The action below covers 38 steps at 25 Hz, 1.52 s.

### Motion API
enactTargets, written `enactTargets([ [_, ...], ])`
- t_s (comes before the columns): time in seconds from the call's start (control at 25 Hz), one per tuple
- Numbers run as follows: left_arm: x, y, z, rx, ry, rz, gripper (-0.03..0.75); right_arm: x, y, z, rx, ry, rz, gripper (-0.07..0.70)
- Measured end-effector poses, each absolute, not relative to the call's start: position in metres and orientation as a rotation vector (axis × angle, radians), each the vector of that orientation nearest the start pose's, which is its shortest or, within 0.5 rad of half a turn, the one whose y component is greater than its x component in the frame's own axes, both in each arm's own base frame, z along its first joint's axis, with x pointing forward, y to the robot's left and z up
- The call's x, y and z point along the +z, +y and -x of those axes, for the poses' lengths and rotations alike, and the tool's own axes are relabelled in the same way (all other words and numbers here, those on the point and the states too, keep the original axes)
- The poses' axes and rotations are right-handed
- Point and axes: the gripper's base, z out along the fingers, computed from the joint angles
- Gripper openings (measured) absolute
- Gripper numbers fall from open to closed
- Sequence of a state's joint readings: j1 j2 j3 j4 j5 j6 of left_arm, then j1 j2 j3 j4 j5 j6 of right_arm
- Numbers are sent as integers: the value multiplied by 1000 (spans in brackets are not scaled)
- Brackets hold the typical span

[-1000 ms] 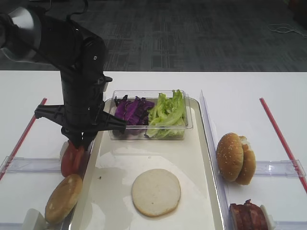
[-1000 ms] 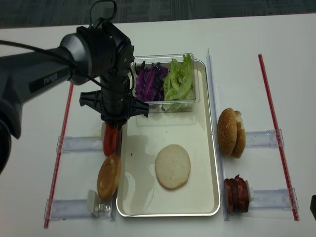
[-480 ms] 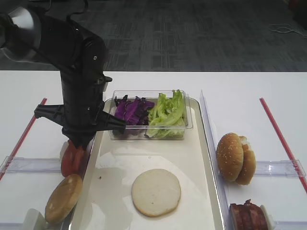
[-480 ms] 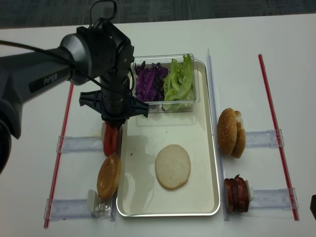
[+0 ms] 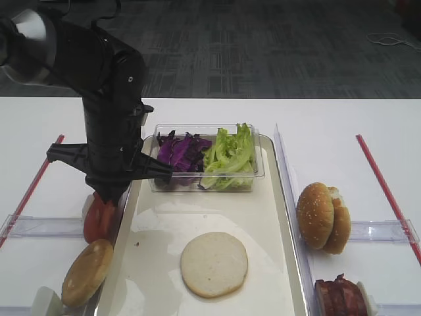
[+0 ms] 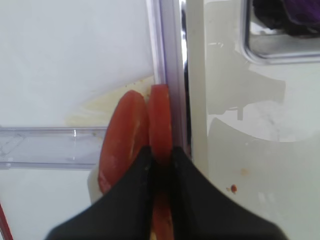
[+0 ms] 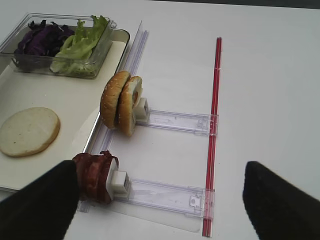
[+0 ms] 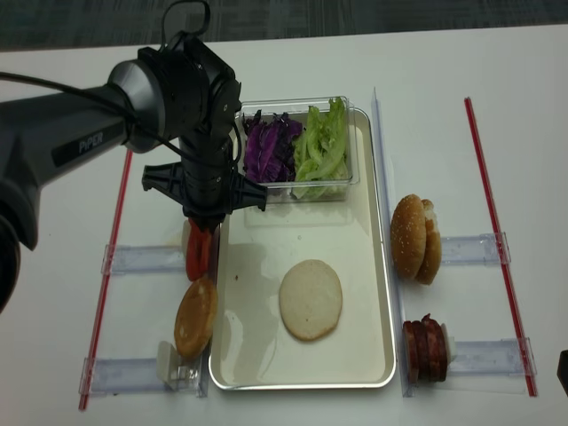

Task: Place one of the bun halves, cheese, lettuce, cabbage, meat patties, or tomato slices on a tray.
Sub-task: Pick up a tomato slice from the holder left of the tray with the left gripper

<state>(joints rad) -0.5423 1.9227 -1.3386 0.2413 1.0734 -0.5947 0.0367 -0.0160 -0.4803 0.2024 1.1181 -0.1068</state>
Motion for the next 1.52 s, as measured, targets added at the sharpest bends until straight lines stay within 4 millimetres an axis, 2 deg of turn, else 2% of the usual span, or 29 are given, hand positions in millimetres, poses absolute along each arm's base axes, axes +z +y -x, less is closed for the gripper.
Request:
enactTargets([
  [0.48, 187, -172, -322, 270, 3013, -94, 77, 269, 16, 9, 202, 2087, 166, 653],
  [1.04, 215, -166, -316, 269, 2982, -79, 76, 269, 16, 9, 202, 2087, 166, 653],
  [1.36, 241, -161, -308, 230, 2939, -61, 74, 269, 16, 9, 202, 2087, 166, 653],
  [1.52, 246, -159, -304, 246, 2950, -53, 74, 269, 16, 9, 202, 2087, 166, 653],
])
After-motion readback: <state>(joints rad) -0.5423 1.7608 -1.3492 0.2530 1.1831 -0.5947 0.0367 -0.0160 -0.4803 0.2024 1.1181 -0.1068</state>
